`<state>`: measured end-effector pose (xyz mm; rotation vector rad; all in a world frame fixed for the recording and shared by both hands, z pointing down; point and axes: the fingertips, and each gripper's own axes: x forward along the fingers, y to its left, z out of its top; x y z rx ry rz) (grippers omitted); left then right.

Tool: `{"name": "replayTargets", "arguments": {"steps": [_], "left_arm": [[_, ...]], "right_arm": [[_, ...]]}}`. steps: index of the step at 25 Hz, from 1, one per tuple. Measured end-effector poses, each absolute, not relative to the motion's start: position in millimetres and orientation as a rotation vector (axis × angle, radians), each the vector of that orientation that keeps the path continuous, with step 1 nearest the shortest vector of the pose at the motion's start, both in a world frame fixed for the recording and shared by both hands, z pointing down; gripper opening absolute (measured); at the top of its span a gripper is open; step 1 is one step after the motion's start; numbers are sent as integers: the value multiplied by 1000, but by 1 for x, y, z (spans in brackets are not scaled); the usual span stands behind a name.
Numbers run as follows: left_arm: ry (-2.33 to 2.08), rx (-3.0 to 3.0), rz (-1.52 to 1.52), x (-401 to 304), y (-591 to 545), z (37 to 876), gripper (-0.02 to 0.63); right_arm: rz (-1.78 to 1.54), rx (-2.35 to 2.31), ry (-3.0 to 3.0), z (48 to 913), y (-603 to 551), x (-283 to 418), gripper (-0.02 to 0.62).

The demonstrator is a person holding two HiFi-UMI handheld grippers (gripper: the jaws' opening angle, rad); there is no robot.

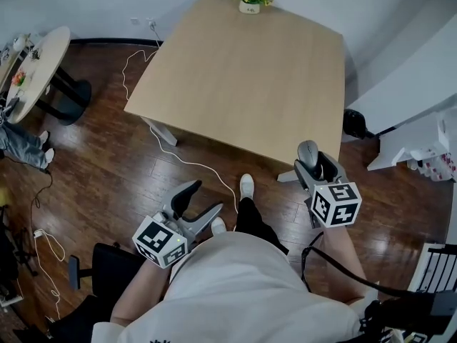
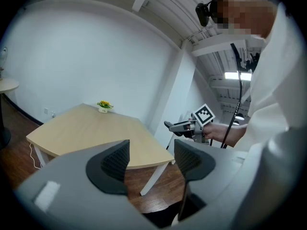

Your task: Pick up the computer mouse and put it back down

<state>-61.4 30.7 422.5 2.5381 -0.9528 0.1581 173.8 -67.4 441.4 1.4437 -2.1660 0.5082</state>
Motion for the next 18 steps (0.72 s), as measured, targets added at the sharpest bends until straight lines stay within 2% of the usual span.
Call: {"name": "replayTargets", "arguments": {"steps": [18], "left_arm": [[-956,2568,114,-81,64,412,267]], "right_arm": [[464,1475,-2212,402,-14,153,295]]}}
